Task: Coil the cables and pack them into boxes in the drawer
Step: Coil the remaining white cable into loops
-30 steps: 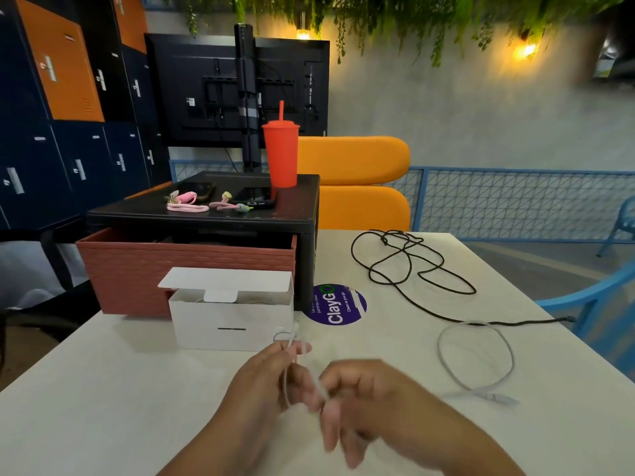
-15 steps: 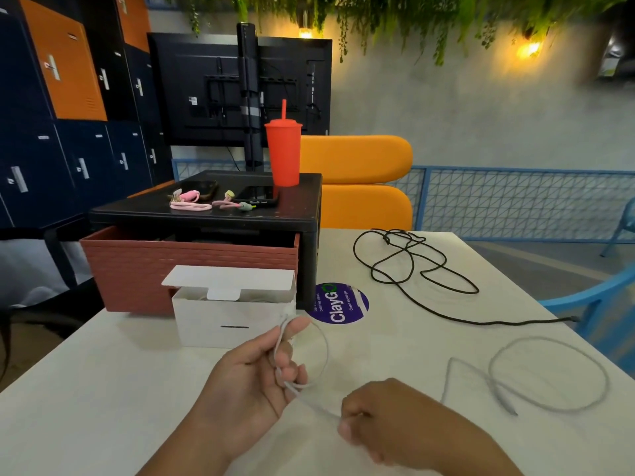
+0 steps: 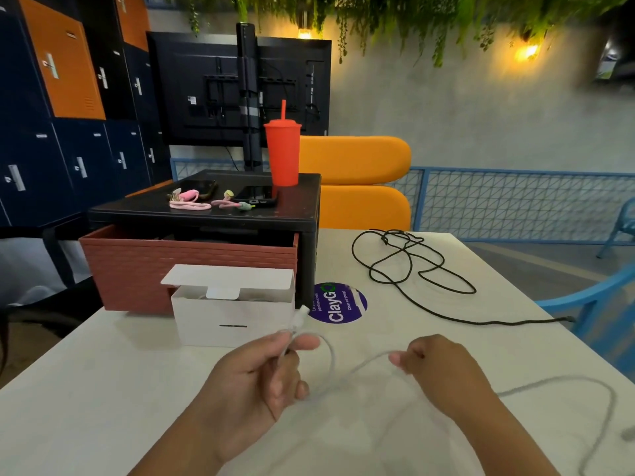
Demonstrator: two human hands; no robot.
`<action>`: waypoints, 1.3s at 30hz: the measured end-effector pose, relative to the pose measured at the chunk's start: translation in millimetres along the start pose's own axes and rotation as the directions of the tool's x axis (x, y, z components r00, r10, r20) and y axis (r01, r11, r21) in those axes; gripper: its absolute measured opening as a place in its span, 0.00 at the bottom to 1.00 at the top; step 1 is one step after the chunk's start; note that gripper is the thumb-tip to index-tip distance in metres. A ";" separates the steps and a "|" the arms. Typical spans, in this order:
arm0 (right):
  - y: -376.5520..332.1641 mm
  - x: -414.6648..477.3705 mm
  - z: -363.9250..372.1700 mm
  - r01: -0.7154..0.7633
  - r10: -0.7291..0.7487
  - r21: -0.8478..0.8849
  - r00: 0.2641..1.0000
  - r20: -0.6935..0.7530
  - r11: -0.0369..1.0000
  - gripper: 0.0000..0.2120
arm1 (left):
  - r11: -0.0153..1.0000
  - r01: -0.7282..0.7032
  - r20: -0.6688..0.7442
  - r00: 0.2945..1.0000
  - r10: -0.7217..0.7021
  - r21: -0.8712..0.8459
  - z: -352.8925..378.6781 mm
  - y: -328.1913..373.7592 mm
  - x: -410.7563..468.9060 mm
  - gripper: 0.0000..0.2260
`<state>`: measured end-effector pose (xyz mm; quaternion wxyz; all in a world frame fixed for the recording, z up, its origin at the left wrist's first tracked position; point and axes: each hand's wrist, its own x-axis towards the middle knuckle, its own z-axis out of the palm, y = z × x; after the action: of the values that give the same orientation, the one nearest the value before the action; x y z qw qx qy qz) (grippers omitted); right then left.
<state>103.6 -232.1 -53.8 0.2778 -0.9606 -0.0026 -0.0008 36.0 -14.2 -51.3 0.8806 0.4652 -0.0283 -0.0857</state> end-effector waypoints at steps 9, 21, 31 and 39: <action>-30.6 -23.6 13.3 0.273 -0.201 0.164 0.912 -0.357 0.948 0.15 | 0.944 0.088 -0.200 0.980 -0.024 0.317 16.2 -29.5 9.6 0.12; -44.2 -40.3 45.7 0.616 -0.672 0.466 0.738 -0.061 0.635 0.15 | 0.999 -0.046 -0.261 0.964 0.051 0.026 6.6 -23.4 13.1 0.13; -35.4 -36.8 21.2 0.298 -0.531 0.470 0.676 0.510 0.831 0.10 | 0.949 -0.038 -0.228 0.973 -0.035 -0.312 1.5 -7.2 10.8 0.16; -4.1 -12.2 -2.3 0.153 -0.190 0.117 0.863 0.468 0.981 0.14 | 0.942 0.013 -0.040 0.999 -0.028 -0.335 -5.7 3.2 2.8 0.31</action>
<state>91.3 -229.9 -49.7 0.3036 -0.9159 -0.1564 0.2110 39.8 -8.3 -52.0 0.9462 0.3112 0.0110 -0.0881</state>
